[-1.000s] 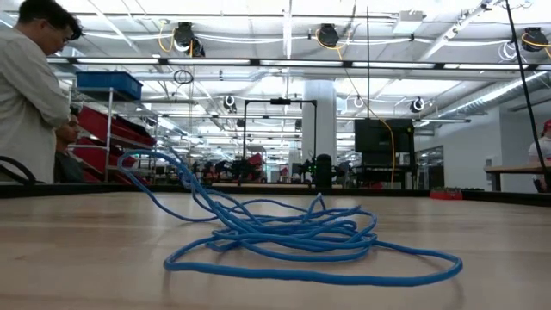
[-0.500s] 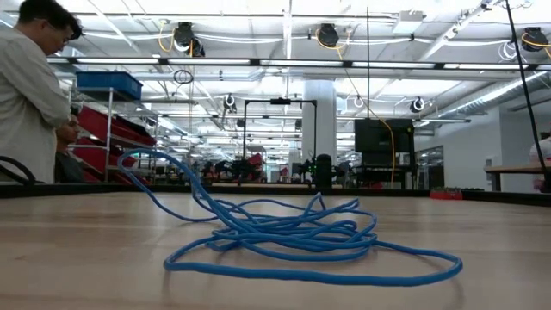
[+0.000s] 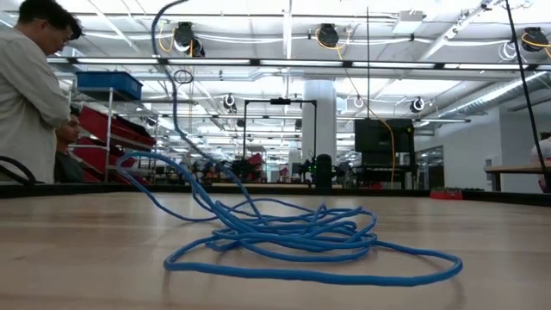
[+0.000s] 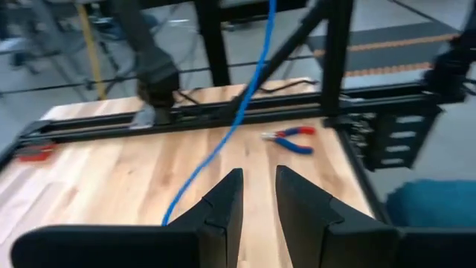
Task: Coil cords
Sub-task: Coil the blue wire onto the spool
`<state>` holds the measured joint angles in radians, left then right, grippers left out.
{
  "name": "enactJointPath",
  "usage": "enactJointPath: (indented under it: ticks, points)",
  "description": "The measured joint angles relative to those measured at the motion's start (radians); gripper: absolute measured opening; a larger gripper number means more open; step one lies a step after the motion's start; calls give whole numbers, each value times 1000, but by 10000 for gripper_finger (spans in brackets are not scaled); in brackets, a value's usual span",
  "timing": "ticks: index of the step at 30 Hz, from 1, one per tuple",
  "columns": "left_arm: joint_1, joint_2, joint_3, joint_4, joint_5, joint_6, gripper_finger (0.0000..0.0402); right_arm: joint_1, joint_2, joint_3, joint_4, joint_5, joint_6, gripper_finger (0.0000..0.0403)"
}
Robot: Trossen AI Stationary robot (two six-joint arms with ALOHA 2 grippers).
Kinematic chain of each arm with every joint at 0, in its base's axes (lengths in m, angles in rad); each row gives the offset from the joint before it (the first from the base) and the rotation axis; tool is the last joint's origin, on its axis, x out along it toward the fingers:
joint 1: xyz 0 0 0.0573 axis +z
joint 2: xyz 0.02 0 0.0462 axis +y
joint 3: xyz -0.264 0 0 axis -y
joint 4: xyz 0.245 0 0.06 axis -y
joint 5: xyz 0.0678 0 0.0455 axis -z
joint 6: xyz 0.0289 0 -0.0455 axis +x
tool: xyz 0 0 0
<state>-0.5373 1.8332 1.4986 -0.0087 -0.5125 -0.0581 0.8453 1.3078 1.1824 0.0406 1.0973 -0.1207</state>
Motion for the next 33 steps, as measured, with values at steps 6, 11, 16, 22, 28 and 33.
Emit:
enactJointPath:
  ticks: [6, 11, 16, 22, 28, 33]
  points:
    - [-3, 0, 0, -5, 43, 39, 88, 57, -22, 0, -8, -3, -9, 0]
    - [-6, 0, 0, -38, 49, 39, 88, 76, -24, 0, -8, -3, -30, 0]
    - [-6, 0, 0, -51, 115, 38, 88, 78, -24, 0, -8, -3, -34, 0]
    - [-8, 0, 0, -53, 119, -7, 88, 78, -24, 0, -8, -2, -34, 0]
    - [-8, 0, 0, -53, 119, -15, 88, 78, -24, 0, -8, -2, -33, 0]
    - [-8, 0, 0, -51, 118, -64, 88, 78, -24, 0, -8, -2, -32, 0]
